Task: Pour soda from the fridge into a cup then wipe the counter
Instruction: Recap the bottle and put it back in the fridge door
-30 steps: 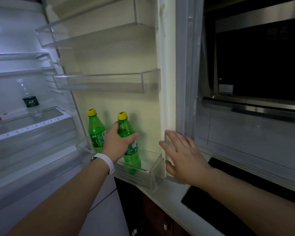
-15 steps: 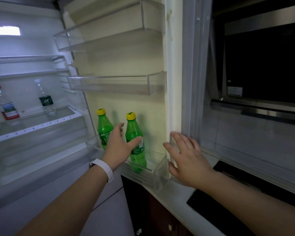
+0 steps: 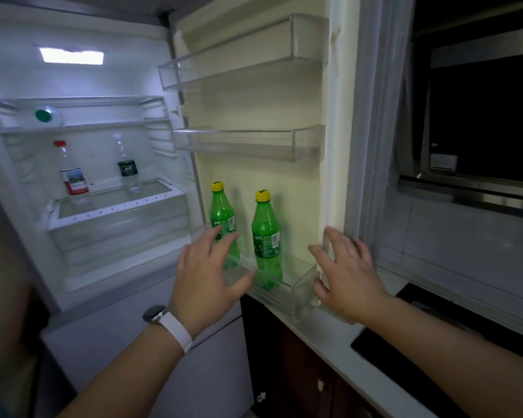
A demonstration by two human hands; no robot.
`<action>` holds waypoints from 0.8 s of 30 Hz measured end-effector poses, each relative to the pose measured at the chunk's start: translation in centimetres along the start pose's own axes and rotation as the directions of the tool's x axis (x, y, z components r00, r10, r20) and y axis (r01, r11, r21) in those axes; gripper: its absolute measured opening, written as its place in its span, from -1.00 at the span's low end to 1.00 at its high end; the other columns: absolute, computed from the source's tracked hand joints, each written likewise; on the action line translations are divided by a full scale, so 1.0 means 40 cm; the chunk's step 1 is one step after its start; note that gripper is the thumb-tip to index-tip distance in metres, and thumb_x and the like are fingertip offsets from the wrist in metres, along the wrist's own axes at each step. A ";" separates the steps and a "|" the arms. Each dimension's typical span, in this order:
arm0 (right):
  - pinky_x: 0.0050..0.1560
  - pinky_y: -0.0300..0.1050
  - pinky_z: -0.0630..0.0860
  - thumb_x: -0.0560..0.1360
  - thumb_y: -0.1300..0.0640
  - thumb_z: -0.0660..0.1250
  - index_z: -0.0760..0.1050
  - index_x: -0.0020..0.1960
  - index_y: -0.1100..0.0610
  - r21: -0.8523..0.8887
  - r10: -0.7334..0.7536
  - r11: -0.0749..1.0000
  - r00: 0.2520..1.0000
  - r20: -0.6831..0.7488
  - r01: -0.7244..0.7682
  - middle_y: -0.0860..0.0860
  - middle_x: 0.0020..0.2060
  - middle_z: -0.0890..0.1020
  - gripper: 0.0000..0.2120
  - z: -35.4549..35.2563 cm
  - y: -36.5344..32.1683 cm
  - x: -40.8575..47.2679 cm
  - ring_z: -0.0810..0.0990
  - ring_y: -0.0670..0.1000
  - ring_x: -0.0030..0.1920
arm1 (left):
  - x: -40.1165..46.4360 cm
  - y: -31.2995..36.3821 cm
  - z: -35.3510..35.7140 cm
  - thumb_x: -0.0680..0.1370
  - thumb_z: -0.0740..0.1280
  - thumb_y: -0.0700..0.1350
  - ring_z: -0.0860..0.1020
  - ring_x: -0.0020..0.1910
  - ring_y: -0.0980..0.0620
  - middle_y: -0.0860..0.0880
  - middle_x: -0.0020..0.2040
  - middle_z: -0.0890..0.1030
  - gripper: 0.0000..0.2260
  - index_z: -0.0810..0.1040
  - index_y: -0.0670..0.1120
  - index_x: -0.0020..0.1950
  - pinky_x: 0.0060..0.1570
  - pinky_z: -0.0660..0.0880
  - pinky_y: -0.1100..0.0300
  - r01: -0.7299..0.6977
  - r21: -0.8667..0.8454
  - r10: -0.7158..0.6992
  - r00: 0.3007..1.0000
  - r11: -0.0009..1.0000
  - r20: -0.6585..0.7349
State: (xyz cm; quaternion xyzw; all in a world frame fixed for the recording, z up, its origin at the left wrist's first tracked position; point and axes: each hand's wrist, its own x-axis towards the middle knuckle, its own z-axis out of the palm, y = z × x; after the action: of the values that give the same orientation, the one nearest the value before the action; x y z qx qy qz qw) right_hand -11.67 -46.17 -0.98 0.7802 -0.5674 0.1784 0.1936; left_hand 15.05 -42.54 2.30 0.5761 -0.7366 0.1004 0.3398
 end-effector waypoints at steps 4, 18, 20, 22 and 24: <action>0.36 0.25 0.19 0.35 -0.06 0.31 0.40 0.34 0.03 0.005 -0.014 1.000 1.000 -0.024 0.014 0.22 0.44 0.28 -0.43 -0.012 -0.041 -0.020 0.27 0.17 0.42 | -0.066 -0.016 -0.034 0.38 0.28 0.30 0.35 0.40 -0.13 -0.07 0.40 0.40 -0.37 0.38 0.07 0.40 0.37 0.23 -0.25 -0.019 0.090 0.022 0.999 0.996 -0.034; 0.23 0.14 0.30 0.31 0.02 0.35 0.51 0.26 0.13 -0.026 -0.368 0.928 0.905 -0.214 0.371 0.16 0.37 0.44 -0.47 -0.042 -0.158 -0.081 0.40 0.18 0.34 | -0.220 -0.020 -0.082 0.33 0.25 0.28 0.37 0.38 -0.15 -0.10 0.37 0.47 -0.37 0.46 0.02 0.34 0.31 0.31 -0.27 0.067 0.300 -0.065 0.998 0.952 -0.018; 0.20 0.11 0.32 0.34 0.06 0.33 0.53 0.24 0.14 -0.042 -0.460 0.884 0.848 -0.264 0.466 0.16 0.34 0.47 -0.52 -0.060 -0.146 -0.085 0.43 0.18 0.30 | -0.231 -0.010 -0.086 0.32 0.26 0.26 0.39 0.36 -0.17 -0.11 0.35 0.49 -0.38 0.47 0.01 0.31 0.25 0.37 -0.29 0.089 0.318 -0.081 0.996 0.944 -0.039; 0.17 0.12 0.35 0.37 0.08 0.30 0.52 0.24 0.13 -0.053 -0.525 0.841 0.790 -0.318 0.538 0.14 0.31 0.50 -0.56 -0.085 -0.131 -0.090 0.46 0.17 0.26 | -0.244 0.003 -0.092 0.32 0.26 0.26 0.40 0.37 -0.17 -0.12 0.34 0.50 -0.38 0.48 0.00 0.31 0.26 0.37 -0.30 0.115 0.340 -0.103 0.993 0.933 -0.053; 0.15 0.15 0.34 0.39 0.08 0.27 0.52 0.25 0.13 -0.039 -0.537 0.823 0.754 -0.379 0.567 0.13 0.29 0.51 -0.57 -0.111 -0.108 -0.090 0.46 0.17 0.24 | -0.258 0.017 -0.095 0.33 0.25 0.26 0.40 0.38 -0.17 -0.11 0.34 0.49 -0.38 0.49 0.00 0.32 0.30 0.33 -0.29 0.149 0.363 -0.133 0.989 0.920 -0.067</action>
State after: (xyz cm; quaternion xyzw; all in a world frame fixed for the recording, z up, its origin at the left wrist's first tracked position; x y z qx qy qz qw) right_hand -8.86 -39.76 0.62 0.8710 -0.2569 0.2802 0.3112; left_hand 16.96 -32.23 -1.05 0.6787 -0.6544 0.2232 0.2477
